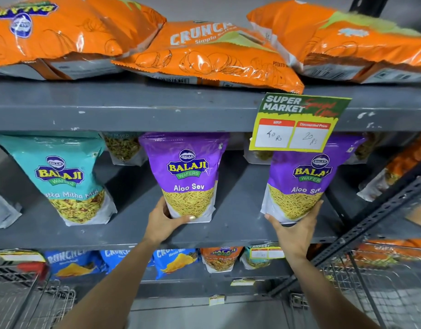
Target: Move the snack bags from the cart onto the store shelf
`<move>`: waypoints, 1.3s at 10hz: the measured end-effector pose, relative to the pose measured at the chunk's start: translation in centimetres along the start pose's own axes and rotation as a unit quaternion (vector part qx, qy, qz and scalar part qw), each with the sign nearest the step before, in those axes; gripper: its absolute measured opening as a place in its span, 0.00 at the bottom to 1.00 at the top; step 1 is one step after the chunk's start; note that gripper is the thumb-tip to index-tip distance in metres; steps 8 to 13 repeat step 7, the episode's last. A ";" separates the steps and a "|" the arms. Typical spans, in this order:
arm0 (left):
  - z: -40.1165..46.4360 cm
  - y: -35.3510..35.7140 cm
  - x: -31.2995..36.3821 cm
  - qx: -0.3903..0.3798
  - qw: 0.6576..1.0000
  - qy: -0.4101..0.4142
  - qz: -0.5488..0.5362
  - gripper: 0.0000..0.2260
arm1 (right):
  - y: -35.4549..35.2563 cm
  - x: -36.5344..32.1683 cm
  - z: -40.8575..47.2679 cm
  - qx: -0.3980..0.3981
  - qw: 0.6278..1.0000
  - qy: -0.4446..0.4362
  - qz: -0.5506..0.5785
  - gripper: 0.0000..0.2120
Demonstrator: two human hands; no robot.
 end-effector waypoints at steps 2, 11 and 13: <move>0.0 0.2 0.3 -0.004 1.000 0.010 -0.009 0.36 | -0.4 0.1 -0.3 -0.001 1.000 0.006 -0.003 0.69; -6.6 -4.8 2.4 0.175 0.964 0.177 0.093 0.43 | -4.6 -3.6 -8.9 0.079 0.978 0.028 0.192 0.45; -6.6 -4.8 2.4 0.175 0.964 0.177 0.093 0.43 | -4.6 -3.6 -8.9 0.079 0.978 0.028 0.192 0.45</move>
Point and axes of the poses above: each hand's wrist, its own z-axis towards the middle knuckle, its own y-axis out of the palm, x = y × z, the point moved 8 cm from there along z, towards the middle knuckle, and after that the axes turned 8 degrees about y, right-handed, at the moved point
